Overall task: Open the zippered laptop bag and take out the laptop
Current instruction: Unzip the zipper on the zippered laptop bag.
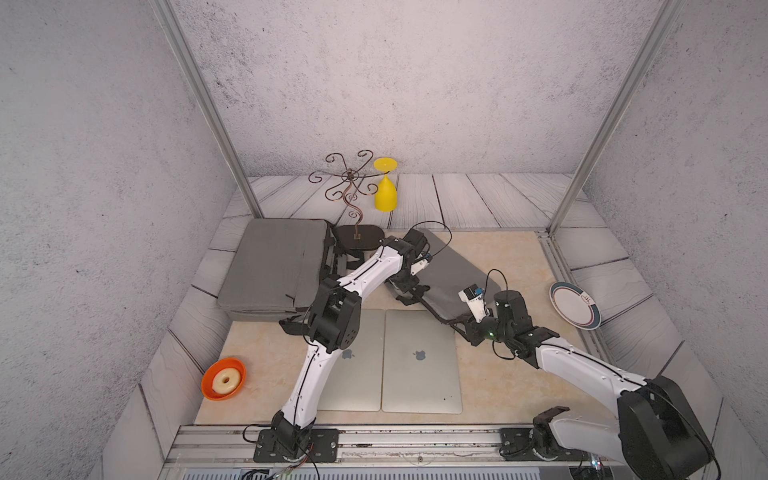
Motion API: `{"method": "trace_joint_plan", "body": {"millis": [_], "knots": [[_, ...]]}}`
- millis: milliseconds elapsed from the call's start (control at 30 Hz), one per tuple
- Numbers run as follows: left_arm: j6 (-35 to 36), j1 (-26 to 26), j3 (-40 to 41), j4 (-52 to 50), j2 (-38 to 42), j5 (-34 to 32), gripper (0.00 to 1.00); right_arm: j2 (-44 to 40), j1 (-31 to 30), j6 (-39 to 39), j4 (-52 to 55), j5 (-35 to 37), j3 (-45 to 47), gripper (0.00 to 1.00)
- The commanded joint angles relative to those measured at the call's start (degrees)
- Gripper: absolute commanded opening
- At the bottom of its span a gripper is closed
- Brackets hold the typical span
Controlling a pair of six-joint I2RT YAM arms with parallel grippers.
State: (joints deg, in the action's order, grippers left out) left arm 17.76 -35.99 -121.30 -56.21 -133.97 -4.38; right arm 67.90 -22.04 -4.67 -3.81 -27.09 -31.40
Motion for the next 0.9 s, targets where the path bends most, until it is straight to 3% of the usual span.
{"method": "trace_joint_plan", "body": {"millis": [0, 100, 333, 500, 867], "knots": [[-0.9, 0.5, 0.5, 1.5, 3.1, 1.0, 0.0, -2.5, 3.9, -3.8, -2.0, -7.6, 1.5, 0.42], [-1.0, 0.9, 0.8, 2.3, 3.6, 2.2, 0.0, -0.7, 8.5, -9.3, -5.5, -13.6, 2.7, 0.45], [2.0, 1.3, 1.3, 2.9, 3.6, 2.3, 0.0, 3.4, 11.2, -14.4, -6.5, -12.9, 3.0, 0.49], [4.2, 1.6, 1.8, 2.7, 3.5, 2.2, 0.0, 3.9, 14.4, -17.2, -6.9, -7.5, 4.0, 0.51], [6.4, 3.4, -0.6, 2.7, 2.4, 4.8, 0.0, 16.4, 15.4, -23.2, -18.6, -13.1, 4.4, 0.56]]}}
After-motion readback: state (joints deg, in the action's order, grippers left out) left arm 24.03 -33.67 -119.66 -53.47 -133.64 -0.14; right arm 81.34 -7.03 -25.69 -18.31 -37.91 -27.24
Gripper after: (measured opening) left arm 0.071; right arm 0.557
